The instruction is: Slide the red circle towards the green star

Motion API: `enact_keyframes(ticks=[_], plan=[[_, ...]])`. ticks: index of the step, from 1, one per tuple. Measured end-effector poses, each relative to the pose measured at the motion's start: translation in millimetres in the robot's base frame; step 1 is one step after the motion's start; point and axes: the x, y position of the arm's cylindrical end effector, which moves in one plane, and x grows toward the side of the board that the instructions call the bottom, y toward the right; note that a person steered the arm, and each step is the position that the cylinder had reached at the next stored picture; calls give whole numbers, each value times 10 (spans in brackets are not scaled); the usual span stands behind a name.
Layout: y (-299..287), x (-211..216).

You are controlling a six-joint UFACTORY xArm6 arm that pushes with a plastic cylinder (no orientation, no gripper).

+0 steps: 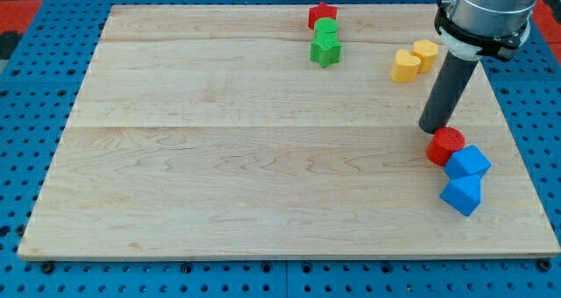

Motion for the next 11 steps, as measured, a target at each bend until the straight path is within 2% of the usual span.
enact_keyframes(ticks=[2,3,6,7,9,11], plan=[[620,46],[592,370],[7,400],[-203,209],[-698,90],[-845,-300]])
